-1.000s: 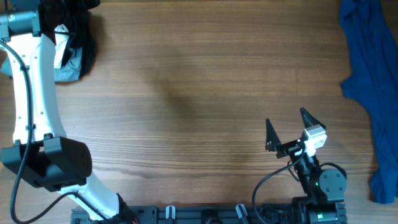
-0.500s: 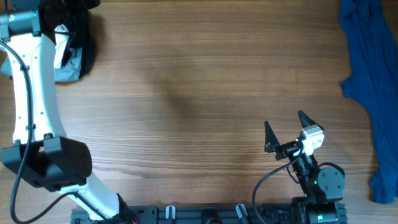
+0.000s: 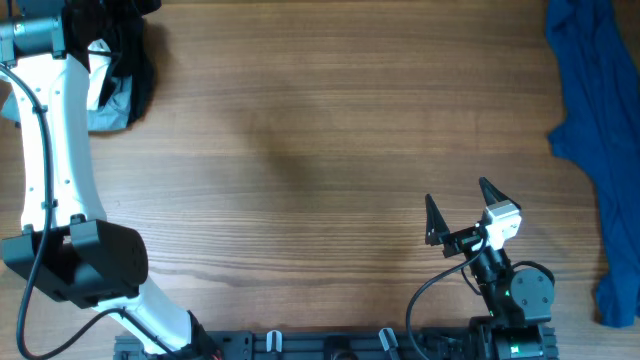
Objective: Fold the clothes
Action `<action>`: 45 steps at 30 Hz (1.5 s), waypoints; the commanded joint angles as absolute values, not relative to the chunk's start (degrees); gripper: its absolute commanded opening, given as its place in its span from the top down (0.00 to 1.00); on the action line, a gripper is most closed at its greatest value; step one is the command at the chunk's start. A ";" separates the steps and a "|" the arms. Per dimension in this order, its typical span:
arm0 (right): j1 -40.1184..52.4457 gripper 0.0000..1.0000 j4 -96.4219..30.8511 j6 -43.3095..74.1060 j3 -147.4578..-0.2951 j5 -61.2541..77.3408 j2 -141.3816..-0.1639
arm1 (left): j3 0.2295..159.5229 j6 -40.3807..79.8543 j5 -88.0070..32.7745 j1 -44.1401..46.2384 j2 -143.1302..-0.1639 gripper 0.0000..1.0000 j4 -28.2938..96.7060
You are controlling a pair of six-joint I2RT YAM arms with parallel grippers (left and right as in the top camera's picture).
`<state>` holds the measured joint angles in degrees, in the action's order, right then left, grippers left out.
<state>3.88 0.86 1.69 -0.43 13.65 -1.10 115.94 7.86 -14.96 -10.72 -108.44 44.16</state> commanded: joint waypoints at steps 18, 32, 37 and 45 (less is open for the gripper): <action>4.12 0.00 1.02 2.07 -0.30 12.91 -0.27 | 101.16 7.94 -14.52 -4.34 -77.52 0.00 44.03; 4.12 0.00 1.02 2.07 -0.30 12.91 -0.27 | 40.03 7.77 -11.94 -4.34 -33.65 0.00 14.26; 4.12 0.00 1.02 2.09 -0.30 12.91 -0.27 | 16.25 7.77 -11.92 -4.34 -16.05 0.00 -2.24; 4.12 0.00 1.02 2.07 -0.30 12.91 -0.27 | 0.32 7.77 -11.20 -4.34 -2.39 0.00 -10.48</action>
<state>3.88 0.84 1.69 -0.38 13.43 -0.73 2.81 7.84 -11.86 -4.49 -5.85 -10.22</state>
